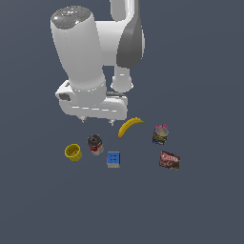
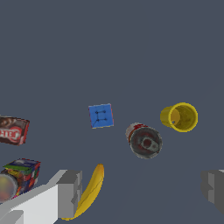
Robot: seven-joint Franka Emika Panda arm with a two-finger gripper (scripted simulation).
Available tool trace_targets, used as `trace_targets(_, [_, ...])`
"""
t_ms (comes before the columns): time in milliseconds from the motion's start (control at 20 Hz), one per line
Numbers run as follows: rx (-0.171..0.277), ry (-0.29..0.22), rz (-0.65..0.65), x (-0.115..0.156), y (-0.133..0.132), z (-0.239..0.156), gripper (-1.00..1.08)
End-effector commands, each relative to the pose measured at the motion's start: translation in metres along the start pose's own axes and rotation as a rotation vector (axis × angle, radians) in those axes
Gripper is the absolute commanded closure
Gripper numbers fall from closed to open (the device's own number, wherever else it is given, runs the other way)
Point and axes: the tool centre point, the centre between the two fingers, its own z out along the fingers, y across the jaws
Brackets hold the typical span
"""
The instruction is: Pick up a designated object from a clutter of objects.
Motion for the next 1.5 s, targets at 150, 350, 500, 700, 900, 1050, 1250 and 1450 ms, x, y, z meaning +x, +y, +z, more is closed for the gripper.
trace_targets(150, [0.003, -0.004, 0.042, 0.021, 0.044, 0.051, -0.92])
trace_targets(350, [0.001, -0.006, 0.073, 0.030, 0.078, 0.090, -0.92])
trace_targets(500, [-0.003, -0.007, 0.092, 0.034, 0.100, 0.115, -0.92])
trace_targets(700, [-0.008, -0.009, 0.111, 0.035, 0.123, 0.142, -0.92])
trace_targets(900, [-0.012, -0.011, 0.123, 0.035, 0.139, 0.159, -0.92])
trace_targets(1050, [-0.014, -0.011, 0.129, 0.034, 0.145, 0.167, -0.92])
trace_targets(1250, [-0.014, -0.013, 0.130, 0.034, 0.147, 0.168, -0.92])
trace_targets(1450, [-0.014, -0.013, 0.130, 0.034, 0.147, 0.175, -0.92])
